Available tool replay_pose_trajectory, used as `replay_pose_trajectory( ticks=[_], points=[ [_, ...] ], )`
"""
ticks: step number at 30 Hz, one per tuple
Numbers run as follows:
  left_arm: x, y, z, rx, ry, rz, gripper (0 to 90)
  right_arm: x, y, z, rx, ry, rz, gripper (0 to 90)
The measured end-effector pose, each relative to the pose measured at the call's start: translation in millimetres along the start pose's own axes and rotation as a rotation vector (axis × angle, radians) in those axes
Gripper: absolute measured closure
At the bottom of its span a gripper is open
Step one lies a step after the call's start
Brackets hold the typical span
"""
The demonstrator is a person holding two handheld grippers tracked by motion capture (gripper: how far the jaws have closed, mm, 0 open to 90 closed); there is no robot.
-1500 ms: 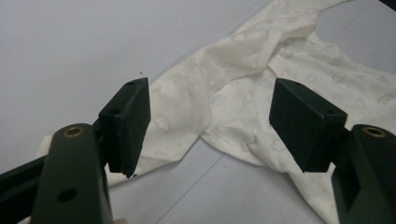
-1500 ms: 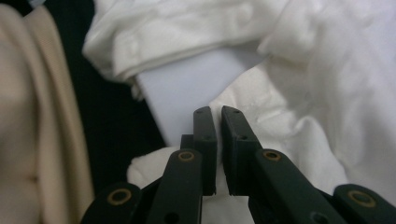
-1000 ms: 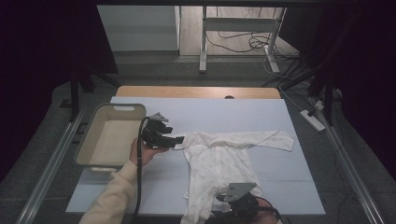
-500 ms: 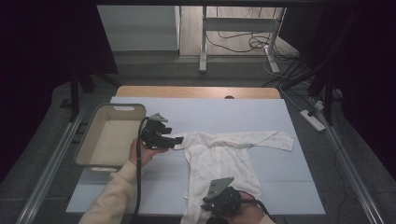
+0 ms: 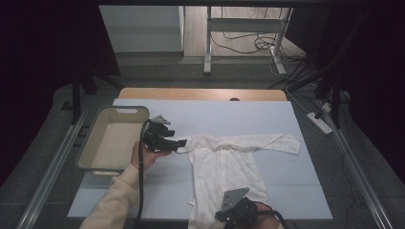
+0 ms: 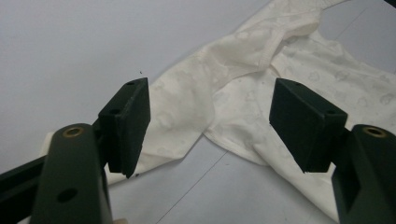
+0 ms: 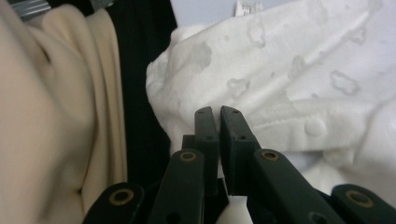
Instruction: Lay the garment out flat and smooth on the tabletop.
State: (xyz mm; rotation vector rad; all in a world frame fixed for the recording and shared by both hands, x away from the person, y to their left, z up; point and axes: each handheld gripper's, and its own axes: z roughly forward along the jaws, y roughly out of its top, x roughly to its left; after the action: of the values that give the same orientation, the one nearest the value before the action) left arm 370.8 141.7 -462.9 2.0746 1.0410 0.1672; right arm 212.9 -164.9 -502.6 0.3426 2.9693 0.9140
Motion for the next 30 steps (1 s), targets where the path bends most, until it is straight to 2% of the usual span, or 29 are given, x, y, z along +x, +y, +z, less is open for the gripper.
replay_pose_trajectory(
  ticks=[6, 10, 13, 15, 17, 22, 28, 30],
  points=[
    [-0.2, 0.5, 0.9, 0.002, -0.002, 0.003, 29.5, -2.6, -8.6, -5.1, 0.006, 0.004, 0.014, 83.1],
    [-0.5, 0.8, 1.5, 0.004, 0.0, 0.003, 29.5, -0.8, 2.5, -6.9, -0.098, -0.023, 0.011, 64.1],
    [-1.5, 1.2, 1.2, 0.003, -0.001, 0.006, 29.5, 1.3, 17.1, -0.2, -0.158, -0.013, 0.001, 58.6],
    [-2.2, 1.4, 1.3, 0.0, -0.001, 0.006, 29.5, 2.3, 26.2, 7.0, -0.171, 0.001, -0.014, 57.2],
    [-2.1, 1.4, 1.6, 0.001, -0.002, 0.003, 29.5, 3.3, 35.5, 17.1, -0.166, 0.018, -0.029, 55.9],
    [-2.4, 1.1, 2.7, 0.004, -0.003, 0.004, 29.4, 0.8, 55.9, 44.0, -0.095, 0.053, -0.075, 55.3],
    [-0.4, -0.1, 0.8, 0.0, 0.002, -0.001, 29.5, -1.9, 58.2, 57.9, -0.032, 0.047, -0.081, 53.9],
    [-1.0, 0.2, 0.9, -0.001, 0.004, 0.0, 29.5, -2.1, 57.2, 58.8, -0.036, 0.045, -0.078, 53.9]
  ],
)
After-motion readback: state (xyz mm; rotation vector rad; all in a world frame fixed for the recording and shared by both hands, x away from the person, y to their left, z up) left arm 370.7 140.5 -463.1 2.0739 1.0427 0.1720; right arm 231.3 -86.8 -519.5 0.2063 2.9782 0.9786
